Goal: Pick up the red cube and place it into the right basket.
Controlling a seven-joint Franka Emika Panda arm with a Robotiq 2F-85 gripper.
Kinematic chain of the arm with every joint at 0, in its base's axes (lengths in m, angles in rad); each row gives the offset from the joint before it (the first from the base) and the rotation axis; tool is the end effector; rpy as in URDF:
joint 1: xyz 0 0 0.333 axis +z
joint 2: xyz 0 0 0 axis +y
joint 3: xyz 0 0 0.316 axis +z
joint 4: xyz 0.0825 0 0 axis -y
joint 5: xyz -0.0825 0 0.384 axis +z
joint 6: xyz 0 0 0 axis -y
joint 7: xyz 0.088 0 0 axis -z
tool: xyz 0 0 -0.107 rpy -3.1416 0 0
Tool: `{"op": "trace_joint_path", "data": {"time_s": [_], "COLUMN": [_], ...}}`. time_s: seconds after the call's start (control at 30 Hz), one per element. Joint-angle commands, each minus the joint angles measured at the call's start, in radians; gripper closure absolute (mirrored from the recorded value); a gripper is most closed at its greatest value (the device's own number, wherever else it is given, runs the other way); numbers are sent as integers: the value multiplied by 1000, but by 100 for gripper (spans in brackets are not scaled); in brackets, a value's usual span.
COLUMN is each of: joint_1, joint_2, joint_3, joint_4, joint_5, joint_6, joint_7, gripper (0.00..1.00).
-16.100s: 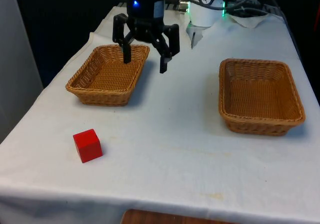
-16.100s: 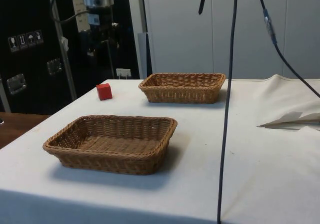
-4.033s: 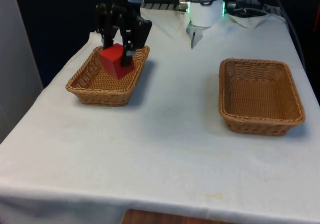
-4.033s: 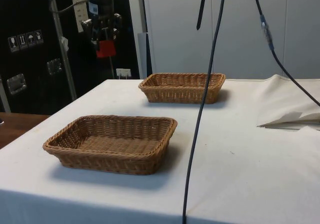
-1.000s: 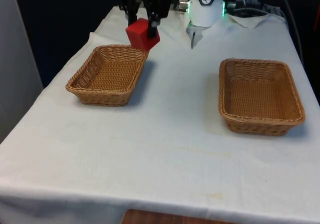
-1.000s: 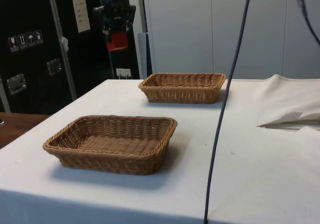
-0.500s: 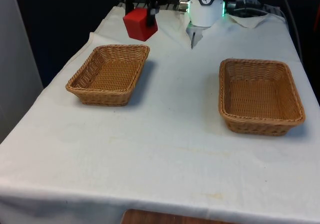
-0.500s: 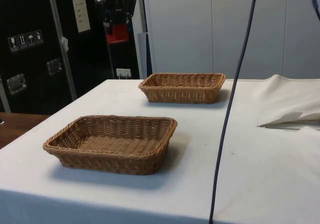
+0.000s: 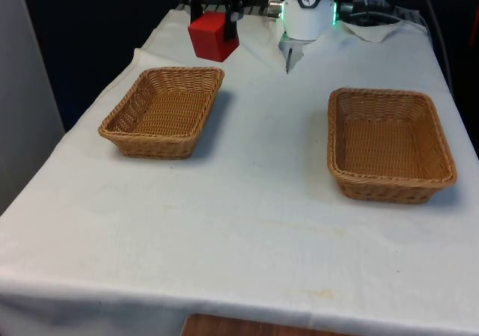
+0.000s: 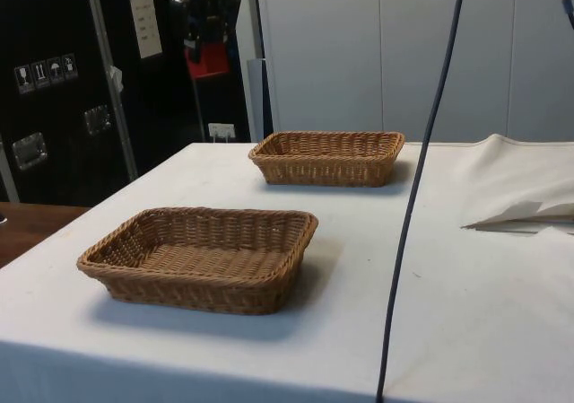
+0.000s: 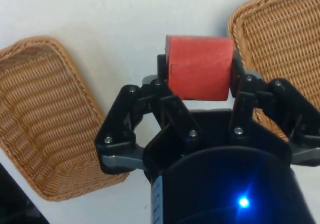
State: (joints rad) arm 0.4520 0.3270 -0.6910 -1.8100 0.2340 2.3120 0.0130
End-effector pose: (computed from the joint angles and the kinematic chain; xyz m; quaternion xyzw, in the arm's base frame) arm 0.6389 -0.1137 0.4234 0.9778 -0.1657 0.1270 0.0195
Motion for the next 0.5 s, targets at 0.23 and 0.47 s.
{"op": "trace_joint_path", "data": {"time_s": [0.23,0.47], "joint_1": [-6,4], "joint_2": [-4,-25], "joint_3": [15,23], "joint_4": [-7,-48], "joint_5": [12,-2], "joint_6": [21,43], "joint_7": [-62,-47], "gripper": [96,96]}}
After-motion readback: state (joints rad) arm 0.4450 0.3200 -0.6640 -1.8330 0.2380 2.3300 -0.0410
